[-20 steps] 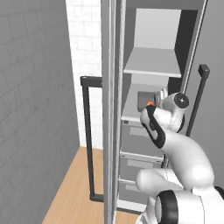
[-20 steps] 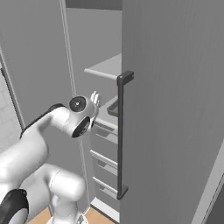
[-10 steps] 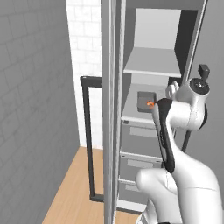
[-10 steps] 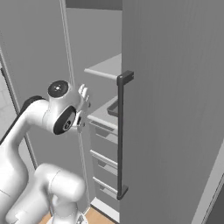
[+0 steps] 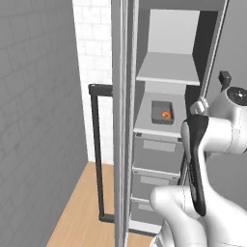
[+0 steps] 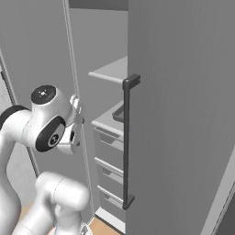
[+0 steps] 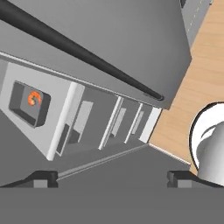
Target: Take the meat container that has the shrimp and place it on the second highest rack of the freezer. Then take the vegetable container that has the corn and onion and place it on the highest rack of the freezer.
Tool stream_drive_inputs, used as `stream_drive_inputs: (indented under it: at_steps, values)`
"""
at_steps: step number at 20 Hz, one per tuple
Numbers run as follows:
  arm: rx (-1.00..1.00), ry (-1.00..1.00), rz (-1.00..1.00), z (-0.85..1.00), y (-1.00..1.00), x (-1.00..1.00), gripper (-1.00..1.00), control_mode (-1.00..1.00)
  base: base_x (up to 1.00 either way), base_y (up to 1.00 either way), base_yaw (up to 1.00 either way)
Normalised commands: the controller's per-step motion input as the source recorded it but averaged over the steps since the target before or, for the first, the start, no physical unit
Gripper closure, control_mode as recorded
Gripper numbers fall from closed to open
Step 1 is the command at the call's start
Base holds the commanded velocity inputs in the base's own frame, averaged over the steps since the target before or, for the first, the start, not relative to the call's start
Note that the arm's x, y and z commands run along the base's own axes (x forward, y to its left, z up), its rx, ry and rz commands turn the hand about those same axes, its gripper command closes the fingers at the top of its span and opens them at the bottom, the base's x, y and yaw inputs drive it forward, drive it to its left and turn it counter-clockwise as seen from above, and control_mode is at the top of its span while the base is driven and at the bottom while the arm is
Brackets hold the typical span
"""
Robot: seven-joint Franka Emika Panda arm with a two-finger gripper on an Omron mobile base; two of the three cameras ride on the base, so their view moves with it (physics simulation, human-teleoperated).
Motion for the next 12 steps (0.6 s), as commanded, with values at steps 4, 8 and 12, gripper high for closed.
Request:
stream_drive_inputs:
  at_steps: [4, 8, 12]
  values:
    - [0.0, 0.0, 0.0, 0.0, 0.0, 0.0, -1.0, -1.0, 0.0, 0.0, 0.0]
    - [0.0, -0.11, -0.16, -0.01, -0.01, -0.47, -1.0, -1.0, 0.0, 0.0, 0.0]
    - [0.0, 0.0, 0.0, 0.0, 0.0, 0.0, -1.0, 1.0, -1.0, 0.0, -0.47]
